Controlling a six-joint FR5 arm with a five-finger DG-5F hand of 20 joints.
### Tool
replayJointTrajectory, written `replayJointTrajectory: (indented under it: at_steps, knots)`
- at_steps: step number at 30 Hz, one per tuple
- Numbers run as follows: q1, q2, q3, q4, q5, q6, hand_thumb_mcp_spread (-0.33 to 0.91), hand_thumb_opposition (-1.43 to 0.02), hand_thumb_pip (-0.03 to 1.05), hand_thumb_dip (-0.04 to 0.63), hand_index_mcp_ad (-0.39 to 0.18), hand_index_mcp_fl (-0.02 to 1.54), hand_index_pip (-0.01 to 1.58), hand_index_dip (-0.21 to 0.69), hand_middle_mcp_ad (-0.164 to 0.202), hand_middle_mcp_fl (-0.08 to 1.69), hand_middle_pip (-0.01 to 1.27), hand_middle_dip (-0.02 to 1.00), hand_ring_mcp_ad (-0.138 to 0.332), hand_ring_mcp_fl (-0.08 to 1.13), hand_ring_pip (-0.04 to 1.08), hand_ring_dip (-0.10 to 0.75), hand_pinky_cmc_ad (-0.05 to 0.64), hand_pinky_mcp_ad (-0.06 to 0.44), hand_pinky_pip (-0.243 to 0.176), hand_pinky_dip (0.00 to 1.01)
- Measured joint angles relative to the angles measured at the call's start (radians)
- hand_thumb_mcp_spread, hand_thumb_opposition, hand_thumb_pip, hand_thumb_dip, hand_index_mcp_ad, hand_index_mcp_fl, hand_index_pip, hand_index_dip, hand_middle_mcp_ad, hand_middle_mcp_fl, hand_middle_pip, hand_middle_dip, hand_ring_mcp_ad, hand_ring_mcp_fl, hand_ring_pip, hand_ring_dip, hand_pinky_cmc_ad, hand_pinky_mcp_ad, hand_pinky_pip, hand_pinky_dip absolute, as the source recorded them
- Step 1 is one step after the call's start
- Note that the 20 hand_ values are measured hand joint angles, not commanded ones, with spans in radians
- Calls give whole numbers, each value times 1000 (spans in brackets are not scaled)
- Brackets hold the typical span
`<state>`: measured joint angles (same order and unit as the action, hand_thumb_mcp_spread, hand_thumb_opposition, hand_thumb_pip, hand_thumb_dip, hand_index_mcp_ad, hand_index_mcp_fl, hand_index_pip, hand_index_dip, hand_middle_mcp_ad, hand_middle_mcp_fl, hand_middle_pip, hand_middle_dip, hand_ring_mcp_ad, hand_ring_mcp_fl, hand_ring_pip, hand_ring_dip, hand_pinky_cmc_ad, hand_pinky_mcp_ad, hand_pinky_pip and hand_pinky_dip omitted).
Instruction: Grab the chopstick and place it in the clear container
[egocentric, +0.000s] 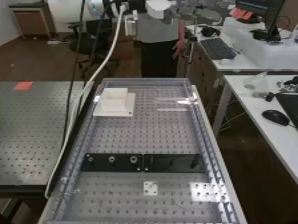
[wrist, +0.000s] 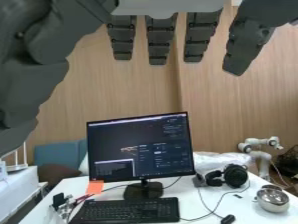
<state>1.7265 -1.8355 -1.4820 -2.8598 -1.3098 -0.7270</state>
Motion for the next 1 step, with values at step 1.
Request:
replayJointTrajectory:
  at_steps: [1]
  knots:
    - [0, 0, 0, 1, -1, 0, 187, -681, 400, 2, -126, 40, 65, 169, 38, 3, 119, 152, 134, 12, 77, 79, 478, 328, -126, 148]
